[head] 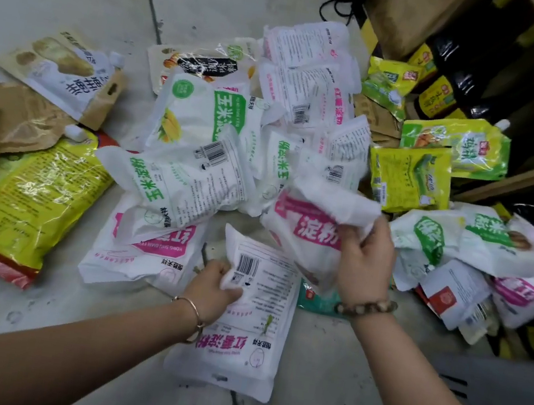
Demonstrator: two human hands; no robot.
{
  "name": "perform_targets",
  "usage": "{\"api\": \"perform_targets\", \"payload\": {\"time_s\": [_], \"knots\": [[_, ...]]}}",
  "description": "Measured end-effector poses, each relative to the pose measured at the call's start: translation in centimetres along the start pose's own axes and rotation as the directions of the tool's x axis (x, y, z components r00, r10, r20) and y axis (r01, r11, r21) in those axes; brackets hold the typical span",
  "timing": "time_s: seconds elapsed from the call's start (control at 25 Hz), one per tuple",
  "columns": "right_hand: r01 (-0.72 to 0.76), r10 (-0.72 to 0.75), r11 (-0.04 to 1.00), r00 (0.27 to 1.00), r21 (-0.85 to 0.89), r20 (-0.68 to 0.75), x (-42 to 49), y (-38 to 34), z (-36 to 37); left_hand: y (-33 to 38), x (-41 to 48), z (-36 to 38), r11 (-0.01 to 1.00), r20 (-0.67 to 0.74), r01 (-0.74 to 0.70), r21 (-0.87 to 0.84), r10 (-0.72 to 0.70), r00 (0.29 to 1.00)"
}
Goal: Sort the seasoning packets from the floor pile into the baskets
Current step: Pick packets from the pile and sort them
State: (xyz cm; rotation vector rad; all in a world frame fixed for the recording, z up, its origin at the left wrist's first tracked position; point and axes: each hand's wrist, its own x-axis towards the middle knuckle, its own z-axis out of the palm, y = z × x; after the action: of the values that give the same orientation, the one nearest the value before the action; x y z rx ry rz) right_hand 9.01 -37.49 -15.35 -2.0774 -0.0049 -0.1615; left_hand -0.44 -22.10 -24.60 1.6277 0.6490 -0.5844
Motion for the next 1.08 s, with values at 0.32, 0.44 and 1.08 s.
{"api": "perform_targets", "payload": {"time_s": [0.32,0.44,1.08], "knots": [[-0.167,0.181,0.982,0.963,0.089,-0.197,2.5,-1.5,-6.3,3.6,-3.4,-3.8,0.948,-0.120,-0.128,-0.290,0.097,0.988],[-0.114,0.154,0.982,0.944,0.149,-0.292,2.0,-2.8,-8.5,6.9,-4.1,-4.2,0.908,-0.200,-0.260,-0.327,0.202,0.959],[-0.013,-0.059,0.992,0.831,-0.125,-0.553,1.4,-14.3,-29.1,27.1,-12.9,5.3,0.388,-0.177,-0.872,-0.297,0.875,0.450]]}}
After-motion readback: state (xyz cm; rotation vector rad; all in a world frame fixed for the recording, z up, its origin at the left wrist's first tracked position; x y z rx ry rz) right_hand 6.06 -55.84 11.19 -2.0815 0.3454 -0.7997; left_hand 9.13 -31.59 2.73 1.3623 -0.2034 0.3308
